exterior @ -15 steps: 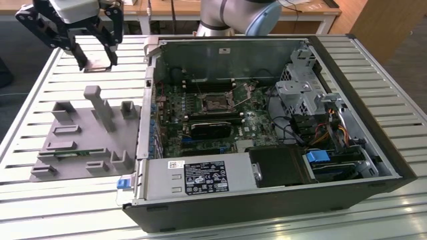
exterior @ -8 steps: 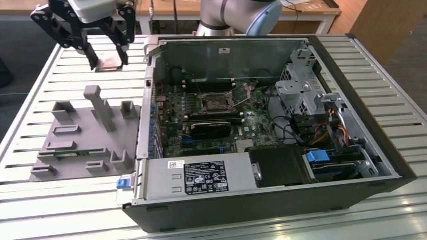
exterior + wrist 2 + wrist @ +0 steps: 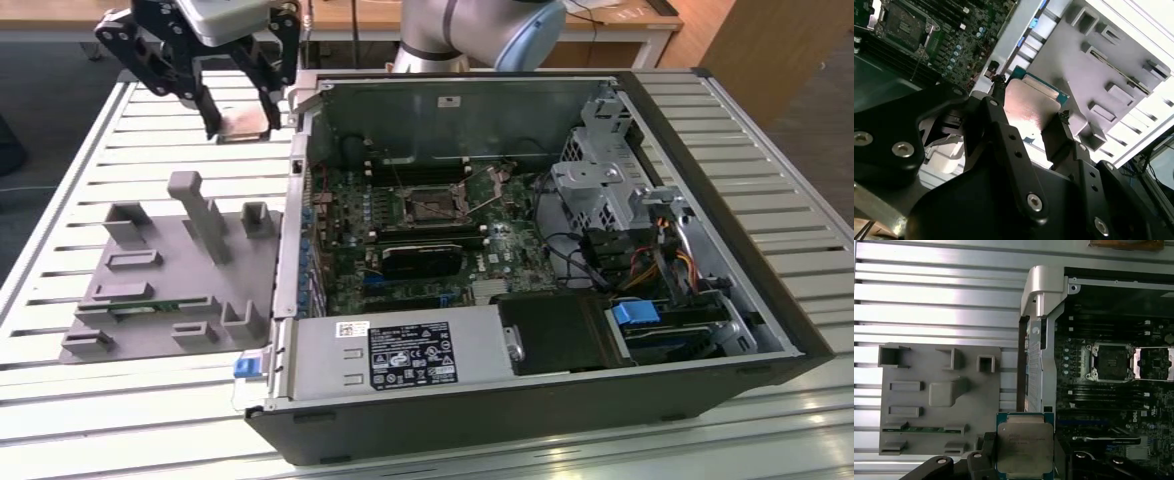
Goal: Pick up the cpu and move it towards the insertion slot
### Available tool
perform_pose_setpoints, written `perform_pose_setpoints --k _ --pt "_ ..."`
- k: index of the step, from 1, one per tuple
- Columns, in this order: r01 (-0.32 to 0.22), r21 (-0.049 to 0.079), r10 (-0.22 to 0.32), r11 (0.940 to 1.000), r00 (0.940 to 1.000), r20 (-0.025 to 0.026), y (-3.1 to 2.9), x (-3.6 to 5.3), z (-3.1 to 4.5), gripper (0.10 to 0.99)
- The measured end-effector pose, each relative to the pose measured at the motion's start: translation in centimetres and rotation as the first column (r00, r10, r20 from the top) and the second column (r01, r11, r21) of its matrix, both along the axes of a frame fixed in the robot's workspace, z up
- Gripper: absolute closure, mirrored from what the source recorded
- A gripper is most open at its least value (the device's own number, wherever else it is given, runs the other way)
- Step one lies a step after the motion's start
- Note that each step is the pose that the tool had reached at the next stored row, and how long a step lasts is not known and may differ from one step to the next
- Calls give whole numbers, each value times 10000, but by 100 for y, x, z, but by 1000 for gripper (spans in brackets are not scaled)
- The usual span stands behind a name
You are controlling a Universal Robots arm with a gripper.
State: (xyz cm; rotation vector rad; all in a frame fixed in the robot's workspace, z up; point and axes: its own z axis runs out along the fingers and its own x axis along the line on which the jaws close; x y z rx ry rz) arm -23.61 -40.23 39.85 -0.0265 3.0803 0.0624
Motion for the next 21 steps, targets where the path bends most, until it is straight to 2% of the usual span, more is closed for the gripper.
perform_pose_setpoints --k 9,21 --pt "0 1 0 10000 10000 -4 0 244 0 545" --pt "0 1 0 10000 10000 -16 0 622 -1 545"
